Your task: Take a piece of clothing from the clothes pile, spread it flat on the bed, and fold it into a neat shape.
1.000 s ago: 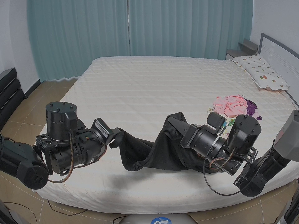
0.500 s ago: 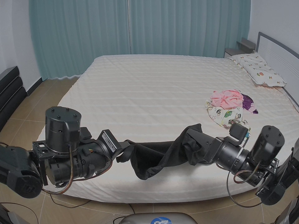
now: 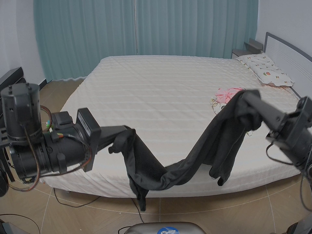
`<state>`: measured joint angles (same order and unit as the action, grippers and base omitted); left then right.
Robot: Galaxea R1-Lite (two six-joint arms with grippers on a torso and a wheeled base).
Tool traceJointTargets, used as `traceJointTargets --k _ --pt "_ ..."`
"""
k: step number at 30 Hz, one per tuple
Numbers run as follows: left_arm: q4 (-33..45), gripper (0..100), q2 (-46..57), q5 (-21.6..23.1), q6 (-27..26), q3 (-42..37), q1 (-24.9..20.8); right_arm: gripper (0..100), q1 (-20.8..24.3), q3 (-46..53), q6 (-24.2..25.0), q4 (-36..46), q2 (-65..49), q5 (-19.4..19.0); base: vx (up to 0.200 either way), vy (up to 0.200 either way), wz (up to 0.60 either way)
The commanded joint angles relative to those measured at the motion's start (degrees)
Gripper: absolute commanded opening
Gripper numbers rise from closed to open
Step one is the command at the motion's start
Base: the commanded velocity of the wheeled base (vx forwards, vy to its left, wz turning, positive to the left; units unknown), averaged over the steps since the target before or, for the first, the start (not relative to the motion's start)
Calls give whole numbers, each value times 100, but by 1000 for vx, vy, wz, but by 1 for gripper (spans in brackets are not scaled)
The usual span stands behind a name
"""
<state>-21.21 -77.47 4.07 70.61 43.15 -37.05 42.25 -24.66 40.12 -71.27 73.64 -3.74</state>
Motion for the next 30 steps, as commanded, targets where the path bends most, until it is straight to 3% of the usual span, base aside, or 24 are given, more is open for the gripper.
traceJointTargets --k 1,3,7,11,13,20,30 --pt "214 0 -330 322 173 782 1015 0 -1984 -1823 1218 1519 -289 -1076 0 0 0" --pt "214 0 -559 331 173 861 1112 0 -2169 -2148 1323 1642 89 -1199 0 0 0" --pt "205 0 -1701 322 208 1389 1226 0 -2292 -3168 1218 1633 2145 -1120 0 0 0" --pt "258 0 -2387 305 304 1872 1376 0 -2292 -3695 629 1546 3332 -724 0 0 0" --pt "249 0 -2668 331 375 2083 1543 0 -2265 -3976 260 1132 3851 -513 200 0 0" --pt "188 0 -2984 340 392 2540 1806 0 -2107 -4187 -241 834 4211 -513 200 0 0" --pt "214 0 -3661 340 392 3023 2088 0 -2125 -4495 -285 781 4615 -496 200 0 0"
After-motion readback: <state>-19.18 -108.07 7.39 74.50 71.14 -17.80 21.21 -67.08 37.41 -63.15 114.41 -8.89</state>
